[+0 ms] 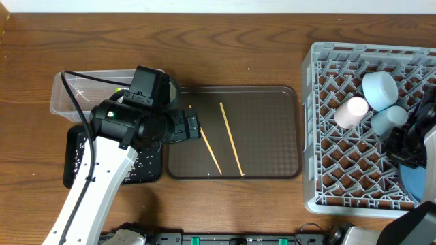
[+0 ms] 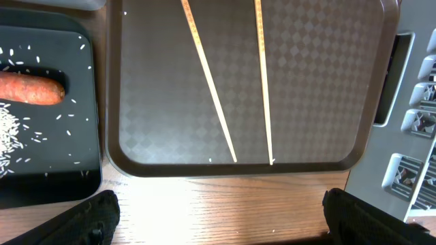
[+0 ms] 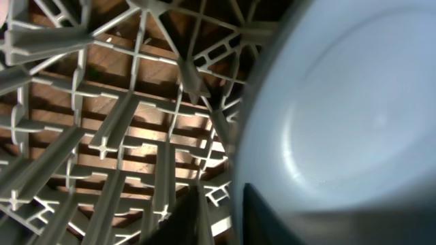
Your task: Sort waste into correct bins and load items into the dishwasher rack
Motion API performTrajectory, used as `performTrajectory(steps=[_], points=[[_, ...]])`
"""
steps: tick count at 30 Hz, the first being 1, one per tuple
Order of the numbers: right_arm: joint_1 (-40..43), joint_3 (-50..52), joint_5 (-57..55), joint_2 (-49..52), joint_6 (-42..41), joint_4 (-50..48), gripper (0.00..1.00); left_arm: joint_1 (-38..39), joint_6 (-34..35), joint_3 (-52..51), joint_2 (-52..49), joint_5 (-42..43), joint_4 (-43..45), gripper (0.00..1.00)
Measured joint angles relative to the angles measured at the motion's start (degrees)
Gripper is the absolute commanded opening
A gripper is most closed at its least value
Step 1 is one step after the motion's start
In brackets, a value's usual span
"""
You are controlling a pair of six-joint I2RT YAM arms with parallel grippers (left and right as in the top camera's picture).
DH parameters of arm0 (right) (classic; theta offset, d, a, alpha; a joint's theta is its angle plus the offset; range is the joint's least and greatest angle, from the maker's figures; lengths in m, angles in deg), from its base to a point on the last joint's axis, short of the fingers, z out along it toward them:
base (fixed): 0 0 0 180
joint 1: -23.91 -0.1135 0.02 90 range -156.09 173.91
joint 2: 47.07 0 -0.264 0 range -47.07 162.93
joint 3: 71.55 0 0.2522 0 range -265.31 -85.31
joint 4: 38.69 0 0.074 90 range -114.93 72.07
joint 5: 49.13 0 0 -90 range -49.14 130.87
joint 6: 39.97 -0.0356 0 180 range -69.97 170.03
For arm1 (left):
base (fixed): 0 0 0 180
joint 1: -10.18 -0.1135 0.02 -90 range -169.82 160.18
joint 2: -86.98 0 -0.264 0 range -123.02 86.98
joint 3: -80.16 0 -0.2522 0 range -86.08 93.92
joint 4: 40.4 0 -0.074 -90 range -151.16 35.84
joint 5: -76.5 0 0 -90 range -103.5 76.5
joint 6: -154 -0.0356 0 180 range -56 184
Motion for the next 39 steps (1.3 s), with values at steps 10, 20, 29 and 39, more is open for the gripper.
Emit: performTrajectory(steps=[10, 20, 29, 39], points=[[0.0, -0.1, 6.2, -0.9, 3.0, 0.0, 0.01, 0.0, 0.0, 0.0, 0.0, 0.0, 0.0, 0.98], [3.3, -0.1, 35.3, -14.7, 16.9, 1.8, 0.01, 0.0, 0.0, 0.0, 0.0, 0.0, 0.0, 0.98], [9.4, -0.1, 67.5, -21.6, 30.8, 9.7, 0.01, 0.0, 0.0, 0.0, 0.0, 0.0, 0.0, 0.98], [10.2, -0.1, 82.0, -20.2, 41.7, 13.8, 0.01, 0.0, 0.0, 0.0, 0.0, 0.0, 0.0, 0.98]])
